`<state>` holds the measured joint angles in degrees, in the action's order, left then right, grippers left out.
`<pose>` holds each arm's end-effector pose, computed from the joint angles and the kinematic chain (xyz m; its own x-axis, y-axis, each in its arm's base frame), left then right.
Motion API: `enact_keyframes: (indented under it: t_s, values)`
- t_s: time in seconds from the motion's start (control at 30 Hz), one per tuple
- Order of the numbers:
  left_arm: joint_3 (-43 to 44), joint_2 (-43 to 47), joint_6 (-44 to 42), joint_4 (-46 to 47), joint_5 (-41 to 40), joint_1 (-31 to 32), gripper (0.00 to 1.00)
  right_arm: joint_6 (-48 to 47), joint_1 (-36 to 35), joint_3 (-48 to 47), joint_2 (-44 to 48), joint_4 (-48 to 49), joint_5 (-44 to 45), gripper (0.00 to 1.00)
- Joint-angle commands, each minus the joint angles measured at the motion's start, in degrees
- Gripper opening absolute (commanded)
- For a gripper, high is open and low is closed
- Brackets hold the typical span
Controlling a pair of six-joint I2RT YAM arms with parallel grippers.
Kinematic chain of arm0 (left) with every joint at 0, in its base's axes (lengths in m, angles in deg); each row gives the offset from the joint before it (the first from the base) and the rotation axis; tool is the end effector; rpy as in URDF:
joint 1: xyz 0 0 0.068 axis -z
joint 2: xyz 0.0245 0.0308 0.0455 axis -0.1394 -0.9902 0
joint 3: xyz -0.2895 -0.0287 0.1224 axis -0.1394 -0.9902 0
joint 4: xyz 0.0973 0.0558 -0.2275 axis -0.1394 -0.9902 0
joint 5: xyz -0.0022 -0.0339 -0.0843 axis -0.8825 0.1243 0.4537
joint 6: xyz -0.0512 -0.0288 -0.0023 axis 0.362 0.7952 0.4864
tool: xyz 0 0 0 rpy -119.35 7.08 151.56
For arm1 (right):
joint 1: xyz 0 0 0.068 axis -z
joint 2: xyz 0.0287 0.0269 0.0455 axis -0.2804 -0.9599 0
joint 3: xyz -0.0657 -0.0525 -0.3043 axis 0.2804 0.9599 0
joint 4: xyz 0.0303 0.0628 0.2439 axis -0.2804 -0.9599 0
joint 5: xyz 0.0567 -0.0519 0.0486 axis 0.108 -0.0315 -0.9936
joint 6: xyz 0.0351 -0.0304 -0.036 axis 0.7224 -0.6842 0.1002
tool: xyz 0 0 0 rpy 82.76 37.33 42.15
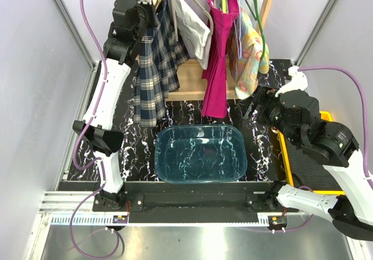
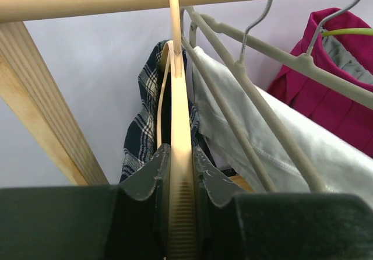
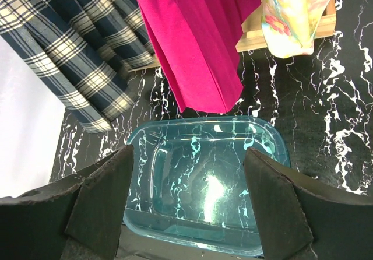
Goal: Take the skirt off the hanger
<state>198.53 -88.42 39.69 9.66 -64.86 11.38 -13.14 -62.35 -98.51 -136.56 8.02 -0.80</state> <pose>0.4111 -0.1384 0.5664 0.0450 -0.0213 -0.9988 0.1990 0.9799 -0.0119 0.0886 0.0647 0.5078 -0.4400 0.3101 -0.8428 -0.1296 0.9068 0.4012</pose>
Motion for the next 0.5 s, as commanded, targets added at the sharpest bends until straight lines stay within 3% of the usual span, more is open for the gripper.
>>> enact_keyframes:
  t_s: [0.0,0.17,0.47]
  values:
    - [0.77,-1.46,-2.05,-1.92,4.34,-0.41,0.0,1.26,-0.17,0.69,1.19,0.32,2.35,0.83]
    - [3.31,-2.95,-2.67,-1.22,4.26,-0.5,0.0,1.79,-0.17,1.75,1.36,0.49,1.65,0.81]
    - [6.13,-2.08,-4.33,14.5,-1.54,-0.33,0.0,1.61,-0.17,3.42,1.19,0.93,0.85,0.78]
